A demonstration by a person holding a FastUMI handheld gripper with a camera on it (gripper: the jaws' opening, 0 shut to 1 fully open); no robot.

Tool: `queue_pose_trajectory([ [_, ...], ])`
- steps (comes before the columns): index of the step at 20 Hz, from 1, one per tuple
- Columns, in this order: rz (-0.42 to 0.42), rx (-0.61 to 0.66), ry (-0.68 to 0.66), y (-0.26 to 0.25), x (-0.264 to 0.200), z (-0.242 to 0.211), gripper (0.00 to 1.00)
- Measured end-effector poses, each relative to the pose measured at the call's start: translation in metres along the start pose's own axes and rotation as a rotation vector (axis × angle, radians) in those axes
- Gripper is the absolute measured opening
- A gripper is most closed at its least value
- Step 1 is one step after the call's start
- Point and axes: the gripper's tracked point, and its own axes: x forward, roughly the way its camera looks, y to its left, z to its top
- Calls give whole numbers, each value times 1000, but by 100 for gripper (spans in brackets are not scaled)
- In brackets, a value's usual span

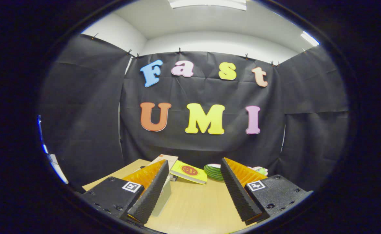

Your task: Open the storage box then place both shoes into the box .Put the left shoe in first, then the right shoe, with the right side of both shoes facing outward in a uniform manner.

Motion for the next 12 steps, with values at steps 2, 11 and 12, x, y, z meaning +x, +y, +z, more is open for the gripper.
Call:
queue_pose_trajectory([
  [2,-2,-26,-4,1,-1,-2,100],
  [11,16,8,-29,15,-2,3,100],
  [12,2,7,-32,11,-4,4,100],
])
